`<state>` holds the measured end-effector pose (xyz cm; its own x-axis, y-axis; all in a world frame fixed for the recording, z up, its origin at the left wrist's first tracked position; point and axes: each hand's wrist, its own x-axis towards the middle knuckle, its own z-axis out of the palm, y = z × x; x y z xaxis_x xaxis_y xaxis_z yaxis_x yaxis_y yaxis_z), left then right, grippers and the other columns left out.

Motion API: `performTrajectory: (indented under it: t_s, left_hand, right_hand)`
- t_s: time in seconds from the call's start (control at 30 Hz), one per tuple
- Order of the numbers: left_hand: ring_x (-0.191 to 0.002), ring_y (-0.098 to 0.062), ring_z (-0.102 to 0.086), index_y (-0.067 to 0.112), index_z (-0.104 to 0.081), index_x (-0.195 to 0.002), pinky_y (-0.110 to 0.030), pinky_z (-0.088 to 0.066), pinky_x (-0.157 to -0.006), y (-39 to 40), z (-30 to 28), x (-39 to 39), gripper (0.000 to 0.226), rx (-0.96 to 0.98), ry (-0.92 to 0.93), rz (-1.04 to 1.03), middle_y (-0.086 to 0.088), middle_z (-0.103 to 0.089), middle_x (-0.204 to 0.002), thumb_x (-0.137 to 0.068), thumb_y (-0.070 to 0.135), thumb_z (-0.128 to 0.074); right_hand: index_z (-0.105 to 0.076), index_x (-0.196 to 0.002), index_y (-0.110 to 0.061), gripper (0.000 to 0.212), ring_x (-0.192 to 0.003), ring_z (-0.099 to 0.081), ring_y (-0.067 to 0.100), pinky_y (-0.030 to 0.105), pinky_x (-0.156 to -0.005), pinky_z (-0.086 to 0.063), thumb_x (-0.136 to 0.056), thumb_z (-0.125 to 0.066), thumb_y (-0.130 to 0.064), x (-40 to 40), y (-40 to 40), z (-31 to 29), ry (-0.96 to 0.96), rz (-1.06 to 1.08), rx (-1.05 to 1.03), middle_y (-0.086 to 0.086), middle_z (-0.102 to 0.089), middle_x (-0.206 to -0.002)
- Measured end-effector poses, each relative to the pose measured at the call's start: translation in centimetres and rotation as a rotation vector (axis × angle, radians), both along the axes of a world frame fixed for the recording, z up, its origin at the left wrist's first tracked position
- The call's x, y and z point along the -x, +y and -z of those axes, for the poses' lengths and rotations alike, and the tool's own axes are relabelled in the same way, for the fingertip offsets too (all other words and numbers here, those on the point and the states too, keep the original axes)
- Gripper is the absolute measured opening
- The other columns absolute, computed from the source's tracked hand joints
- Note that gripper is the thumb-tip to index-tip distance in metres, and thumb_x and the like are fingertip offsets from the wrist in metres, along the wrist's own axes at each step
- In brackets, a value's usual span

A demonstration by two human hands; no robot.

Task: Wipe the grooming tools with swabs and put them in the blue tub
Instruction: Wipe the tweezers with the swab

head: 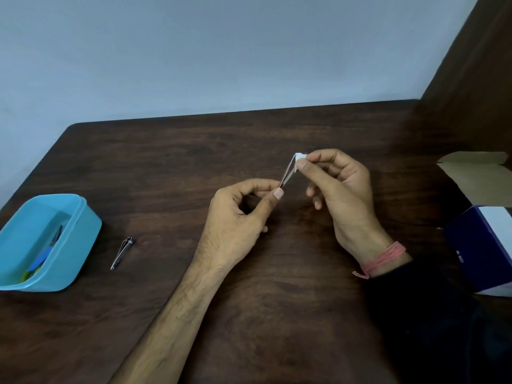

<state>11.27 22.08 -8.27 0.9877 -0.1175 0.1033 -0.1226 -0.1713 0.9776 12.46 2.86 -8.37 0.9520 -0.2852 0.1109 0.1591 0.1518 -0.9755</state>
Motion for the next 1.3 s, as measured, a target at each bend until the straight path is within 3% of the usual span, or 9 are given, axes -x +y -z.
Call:
performTrajectory:
  t_s: [0.13, 0.23, 0.43, 0.77, 1.03, 1.23, 1.3]
  left_hand:
    - [-0.073, -0.006, -0.065, 0.028, -0.086, -0.107, -0.027, -0.061, -0.057, 0.16, -0.19, -0.10, 0.009, 0.114, 0.005, -0.055, 0.008, -0.075, -0.089, -0.100, 0.023, -0.083]
    - [-0.073, -0.006, -0.065, 0.025, -0.086, -0.111, -0.028, -0.061, -0.056, 0.32, -0.19, -0.27, 0.011, 0.138, -0.001, -0.099, 0.011, -0.075, -0.090, -0.100, 0.024, -0.083]
    - [-0.072, -0.016, -0.063, 0.027, -0.087, -0.109, -0.029, -0.060, -0.054, 0.18, 0.13, -0.30, 0.012, 0.112, -0.049, -0.101, 0.005, -0.078, -0.092, -0.098, 0.022, -0.085]
    - [-0.070, -0.007, -0.066, 0.025, -0.088, -0.108, -0.029, -0.061, -0.053, 0.12, 0.36, -0.29, 0.012, 0.083, -0.061, -0.135, 0.000, -0.079, -0.091, -0.096, 0.024, -0.087]
    - [-0.070, -0.009, -0.066, 0.026, -0.087, -0.110, -0.031, -0.062, -0.055, 0.25, 0.16, -0.28, 0.011, 0.078, -0.046, -0.136, 0.006, -0.077, -0.089, -0.099, 0.025, -0.084]
    - [-0.065, -0.008, -0.068, 0.031, -0.087, -0.106, -0.041, -0.066, -0.056, 0.12, 0.23, -0.17, 0.009, -0.001, -0.047, -0.117, 0.004, -0.080, -0.091, -0.098, 0.029, -0.086]
    - [-0.065, -0.006, -0.068, 0.031, -0.087, -0.106, -0.038, -0.065, -0.056, 0.20, 0.19, -0.17, 0.009, 0.010, -0.046, -0.152, 0.006, -0.079, -0.091, -0.097, 0.029, -0.086]
  right_hand:
    - [-0.073, -0.116, -0.016, 0.016, -0.056, -0.055, 0.007, 0.020, -0.044, -0.039, -0.101, -0.077, -0.013, -0.02, -0.53, -0.58, 0.014, -0.072, -0.160, 0.006, -0.082, -0.103]
    - [-0.074, -0.113, -0.017, 0.012, -0.057, -0.053, 0.004, 0.018, -0.046, -0.039, -0.104, -0.071, -0.010, 0.15, -0.42, -0.77, 0.040, -0.165, -0.213, 0.001, -0.082, -0.103]
    - [-0.075, -0.117, -0.011, 0.014, -0.059, -0.054, 0.004, 0.018, -0.048, -0.041, -0.105, -0.070, -0.006, 0.00, -0.32, -0.49, 0.040, -0.206, -0.178, -0.002, -0.080, -0.098]
    - [-0.078, -0.115, -0.017, 0.024, -0.065, -0.058, 0.006, 0.019, -0.053, -0.046, -0.090, -0.078, -0.019, -0.05, -0.33, -0.48, 0.020, -0.246, -0.172, -0.004, -0.078, -0.102]
    - [-0.076, -0.114, -0.013, 0.013, -0.069, -0.060, 0.007, 0.020, -0.053, -0.048, -0.104, -0.069, -0.007, -0.21, -0.55, -0.22, 0.037, -0.224, -0.169, -0.001, -0.079, -0.104]
    - [-0.077, -0.114, -0.007, 0.012, -0.083, -0.074, 0.012, 0.022, -0.056, -0.056, -0.104, -0.071, -0.005, 0.00, -0.31, -0.20, 0.015, -0.225, -0.118, 0.006, -0.081, -0.110]
    - [-0.077, -0.115, -0.006, 0.012, -0.080, -0.073, 0.013, 0.022, -0.055, -0.057, -0.103, -0.074, -0.005, -0.12, -0.30, -0.01, 0.011, -0.149, -0.079, 0.011, -0.081, -0.110]
